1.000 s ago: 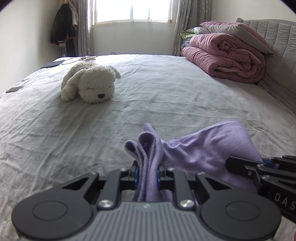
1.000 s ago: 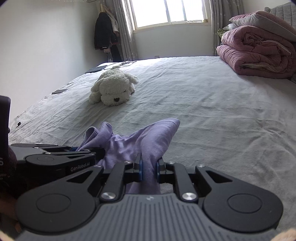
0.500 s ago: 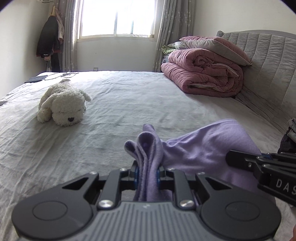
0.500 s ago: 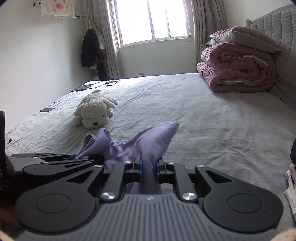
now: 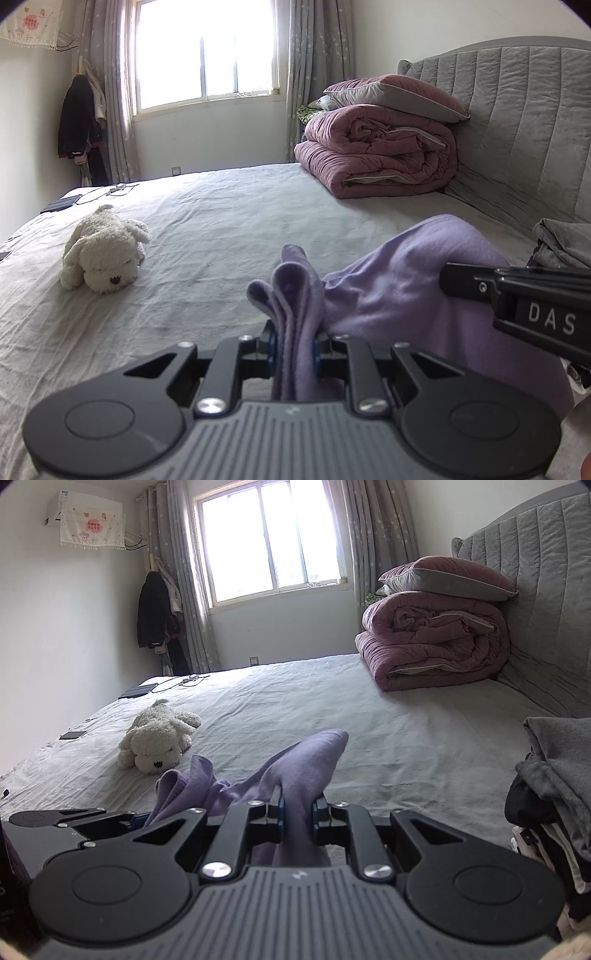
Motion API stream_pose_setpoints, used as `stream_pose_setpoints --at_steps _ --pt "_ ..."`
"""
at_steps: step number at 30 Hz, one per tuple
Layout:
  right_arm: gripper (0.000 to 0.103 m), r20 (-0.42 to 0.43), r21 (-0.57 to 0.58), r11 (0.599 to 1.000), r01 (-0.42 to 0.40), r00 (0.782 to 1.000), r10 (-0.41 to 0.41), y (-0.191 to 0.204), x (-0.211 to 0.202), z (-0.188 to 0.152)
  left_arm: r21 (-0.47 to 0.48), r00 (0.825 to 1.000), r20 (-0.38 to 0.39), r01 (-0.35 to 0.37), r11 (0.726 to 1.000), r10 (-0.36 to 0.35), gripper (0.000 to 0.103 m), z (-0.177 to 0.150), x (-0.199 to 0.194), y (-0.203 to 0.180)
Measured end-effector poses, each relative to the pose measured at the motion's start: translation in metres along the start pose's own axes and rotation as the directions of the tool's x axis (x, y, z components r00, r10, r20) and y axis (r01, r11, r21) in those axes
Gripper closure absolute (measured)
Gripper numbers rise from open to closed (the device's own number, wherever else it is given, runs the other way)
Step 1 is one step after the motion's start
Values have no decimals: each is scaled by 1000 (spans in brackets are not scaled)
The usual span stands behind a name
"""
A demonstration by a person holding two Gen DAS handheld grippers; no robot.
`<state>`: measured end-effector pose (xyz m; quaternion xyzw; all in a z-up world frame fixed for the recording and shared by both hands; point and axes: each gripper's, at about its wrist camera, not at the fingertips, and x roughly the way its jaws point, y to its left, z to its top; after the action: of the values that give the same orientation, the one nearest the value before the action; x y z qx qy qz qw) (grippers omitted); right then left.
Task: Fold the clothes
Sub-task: 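Lift the folded lavender garment with both grippers and carry it toward the headboard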
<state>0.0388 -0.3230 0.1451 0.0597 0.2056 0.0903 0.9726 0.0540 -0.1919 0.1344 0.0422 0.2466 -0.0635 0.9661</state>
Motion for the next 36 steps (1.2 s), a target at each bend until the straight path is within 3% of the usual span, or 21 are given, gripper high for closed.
stream_pose_setpoints --at_steps 19,36 --pt "88 123 74 997 4 992 -13 -42 -31 18 23 999 45 5 1000 -6 85 34 -15 -51" --pt "88 208 117 993 -31 978 6 -73 -54 37 -20 995 53 84 996 -83 85 62 -22 -69"
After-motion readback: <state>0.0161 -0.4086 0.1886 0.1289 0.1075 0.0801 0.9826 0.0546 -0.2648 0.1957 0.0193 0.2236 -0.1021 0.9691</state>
